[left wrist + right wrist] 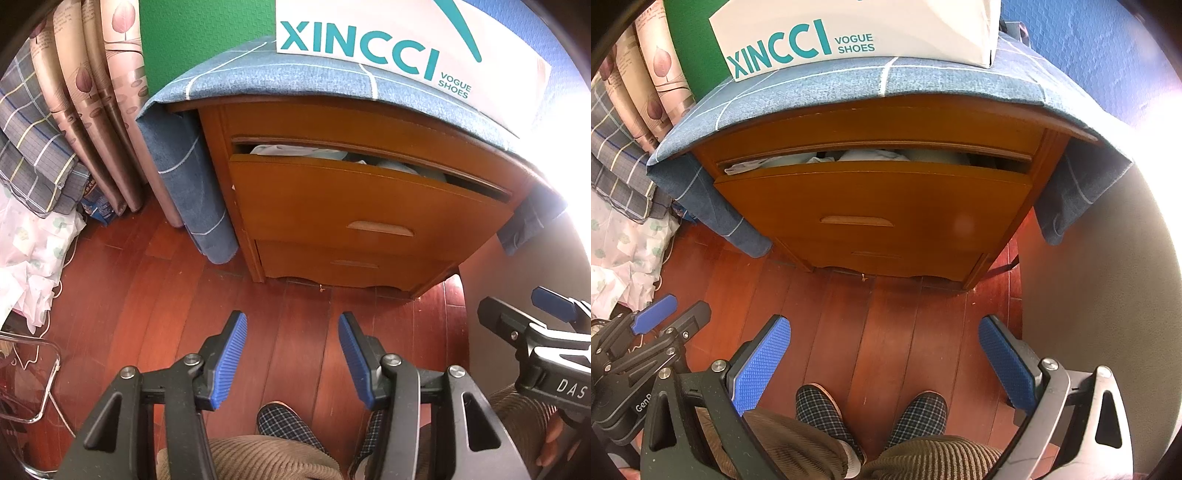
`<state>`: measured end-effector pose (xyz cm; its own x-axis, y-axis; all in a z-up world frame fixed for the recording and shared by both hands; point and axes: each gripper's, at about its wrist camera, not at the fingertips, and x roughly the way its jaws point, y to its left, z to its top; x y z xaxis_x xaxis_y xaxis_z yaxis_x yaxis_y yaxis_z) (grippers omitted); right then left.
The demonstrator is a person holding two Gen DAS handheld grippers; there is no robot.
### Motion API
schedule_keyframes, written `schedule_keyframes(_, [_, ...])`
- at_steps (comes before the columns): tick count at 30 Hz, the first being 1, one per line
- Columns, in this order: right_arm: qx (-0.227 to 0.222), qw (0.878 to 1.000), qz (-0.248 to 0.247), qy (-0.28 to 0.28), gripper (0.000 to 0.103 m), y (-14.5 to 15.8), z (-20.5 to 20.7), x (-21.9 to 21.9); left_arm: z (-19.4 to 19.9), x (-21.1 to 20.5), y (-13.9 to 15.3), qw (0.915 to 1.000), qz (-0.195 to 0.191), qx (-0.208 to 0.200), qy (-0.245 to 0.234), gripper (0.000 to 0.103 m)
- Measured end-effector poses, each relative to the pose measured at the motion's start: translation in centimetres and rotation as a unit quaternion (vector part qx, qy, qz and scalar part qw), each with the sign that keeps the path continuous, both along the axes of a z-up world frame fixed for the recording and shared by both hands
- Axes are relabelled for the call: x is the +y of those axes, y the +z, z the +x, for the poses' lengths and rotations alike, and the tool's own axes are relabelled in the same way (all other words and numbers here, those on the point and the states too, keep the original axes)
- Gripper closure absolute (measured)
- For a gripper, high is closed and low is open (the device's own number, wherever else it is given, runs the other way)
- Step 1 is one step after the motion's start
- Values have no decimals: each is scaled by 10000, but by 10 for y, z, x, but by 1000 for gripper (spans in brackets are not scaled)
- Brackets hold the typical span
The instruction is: Take underwear out of drawer
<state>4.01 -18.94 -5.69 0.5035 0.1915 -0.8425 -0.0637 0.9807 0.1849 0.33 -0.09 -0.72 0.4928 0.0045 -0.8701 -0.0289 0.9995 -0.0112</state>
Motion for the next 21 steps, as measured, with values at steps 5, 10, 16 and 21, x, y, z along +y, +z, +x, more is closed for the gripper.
schedule_keyframes(5, [4,10000,2,2,2,0,0,0,0,1,-1,10000,-9,7,6,50])
schedule_keyframes(10, [12,10000,11,6,2,0,0,-1,-1,1,-1,10000,-22,9,0,50])
schedule_keyframes(16, [12,10000,7,1,2,0,0,0,-1,1,-2,10000,-26,11,5,50])
schedule_keyframes(21, [19,10000,37,0,2,-1,0,0,-1,1,-2,10000,-23,21,0,50])
